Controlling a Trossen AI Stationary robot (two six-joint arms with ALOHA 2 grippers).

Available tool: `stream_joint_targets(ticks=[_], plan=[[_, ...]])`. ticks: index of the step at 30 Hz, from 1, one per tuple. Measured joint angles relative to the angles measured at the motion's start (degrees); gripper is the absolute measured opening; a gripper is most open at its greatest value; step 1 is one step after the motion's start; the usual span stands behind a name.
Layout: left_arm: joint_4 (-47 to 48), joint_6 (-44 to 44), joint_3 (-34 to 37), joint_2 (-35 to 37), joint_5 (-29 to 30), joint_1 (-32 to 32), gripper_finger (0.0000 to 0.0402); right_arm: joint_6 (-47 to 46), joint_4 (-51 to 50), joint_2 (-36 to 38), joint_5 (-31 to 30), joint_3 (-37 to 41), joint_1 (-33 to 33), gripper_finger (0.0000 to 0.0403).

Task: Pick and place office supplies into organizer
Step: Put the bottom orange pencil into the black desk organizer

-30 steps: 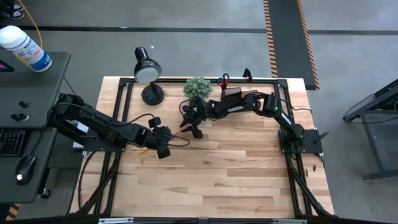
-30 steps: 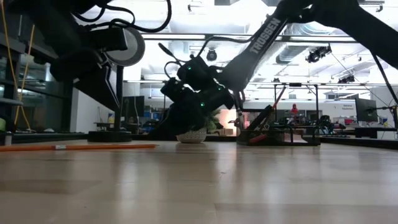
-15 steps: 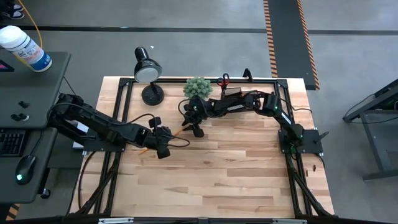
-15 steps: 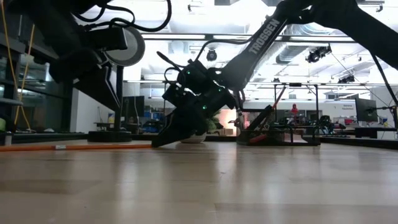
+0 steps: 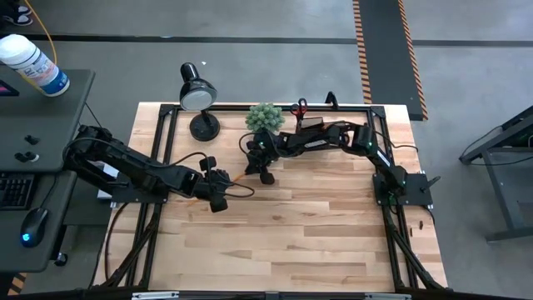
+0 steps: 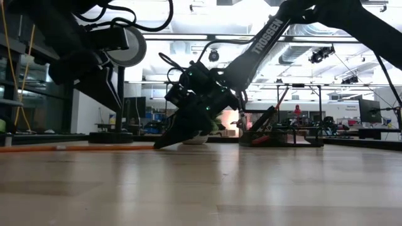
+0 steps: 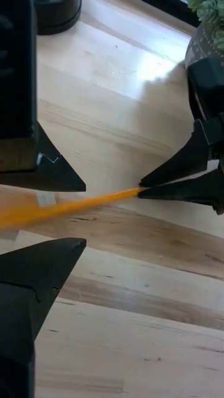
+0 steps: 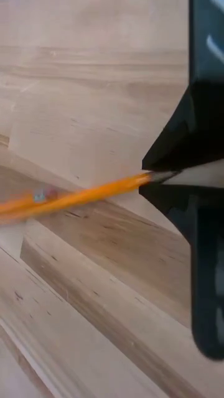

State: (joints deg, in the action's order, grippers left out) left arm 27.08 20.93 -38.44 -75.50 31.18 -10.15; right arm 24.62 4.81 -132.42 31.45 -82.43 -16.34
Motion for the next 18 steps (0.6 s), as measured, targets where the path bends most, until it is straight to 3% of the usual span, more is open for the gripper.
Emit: stream_joint_targets(ticks=[3,18], plan=[[0.01,-0.09,0.0,0.0,0.0,0.0,0.0117,0.35,-1.13,0.06,1.32,0.0,-0.07,0.0008],[0.06,-1.18,0.0,0.0,0.0,0.0,0.0117,1.55,-6.23,0.22,2.32,-0.02,2.01,0.0003]])
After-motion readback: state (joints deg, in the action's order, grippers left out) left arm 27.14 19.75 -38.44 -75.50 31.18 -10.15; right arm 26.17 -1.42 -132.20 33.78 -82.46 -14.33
